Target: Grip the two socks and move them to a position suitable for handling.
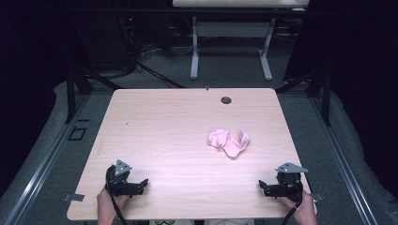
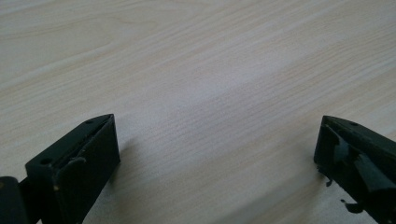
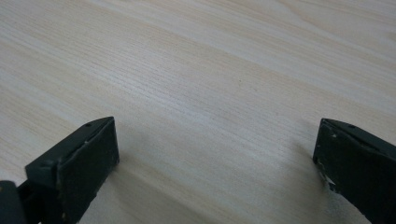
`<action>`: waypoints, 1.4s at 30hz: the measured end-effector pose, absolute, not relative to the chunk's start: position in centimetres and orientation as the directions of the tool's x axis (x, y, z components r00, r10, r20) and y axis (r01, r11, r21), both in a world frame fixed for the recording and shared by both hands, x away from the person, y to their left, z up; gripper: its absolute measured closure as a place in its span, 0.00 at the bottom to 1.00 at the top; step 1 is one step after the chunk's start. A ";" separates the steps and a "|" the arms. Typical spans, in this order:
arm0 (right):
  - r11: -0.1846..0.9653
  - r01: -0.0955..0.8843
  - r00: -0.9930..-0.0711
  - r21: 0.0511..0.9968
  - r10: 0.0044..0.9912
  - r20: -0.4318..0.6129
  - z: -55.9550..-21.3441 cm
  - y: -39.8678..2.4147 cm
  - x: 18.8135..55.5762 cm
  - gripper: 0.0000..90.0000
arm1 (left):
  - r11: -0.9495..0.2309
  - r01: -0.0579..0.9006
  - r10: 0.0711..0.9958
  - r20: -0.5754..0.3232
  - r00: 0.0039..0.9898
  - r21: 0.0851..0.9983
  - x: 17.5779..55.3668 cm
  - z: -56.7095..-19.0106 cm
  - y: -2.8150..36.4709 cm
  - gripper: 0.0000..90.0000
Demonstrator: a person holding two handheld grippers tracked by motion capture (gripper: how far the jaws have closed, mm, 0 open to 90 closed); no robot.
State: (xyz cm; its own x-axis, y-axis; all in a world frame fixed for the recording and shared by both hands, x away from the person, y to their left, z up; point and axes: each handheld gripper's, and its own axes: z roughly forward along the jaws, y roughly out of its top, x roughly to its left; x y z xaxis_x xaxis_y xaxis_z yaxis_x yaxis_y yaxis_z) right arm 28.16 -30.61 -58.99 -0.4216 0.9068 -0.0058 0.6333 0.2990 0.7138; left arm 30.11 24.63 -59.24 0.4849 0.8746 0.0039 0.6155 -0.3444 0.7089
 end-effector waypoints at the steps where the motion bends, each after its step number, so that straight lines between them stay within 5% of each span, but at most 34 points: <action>1: 0.301 0.636 -0.424 0.711 0.906 -0.004 -59.0 -30.6 28.2 0.00 | -0.340 0.614 0.876 0.003 0.482 0.712 30.2 -59.3 24.6 0.00; 20: 0.277 0.689 -0.429 0.670 0.901 0.068 -57.0 -30.6 30.1 0.00 | -0.328 0.624 0.888 0.006 0.461 0.709 30.3 -59.2 24.7 0.00; 28: 0.313 0.665 -0.490 0.678 0.868 0.080 -53.6 -28.4 33.3 0.00 | -0.320 0.625 0.893 0.005 0.451 0.712 30.3 -59.3 24.7 0.00; 42: 0.395 0.669 -0.552 0.630 0.831 0.066 -52.5 -24.4 39.6 0.00 | -0.320 0.627 0.893 0.006 0.449 0.711 30.3 -59.3 24.7 0.00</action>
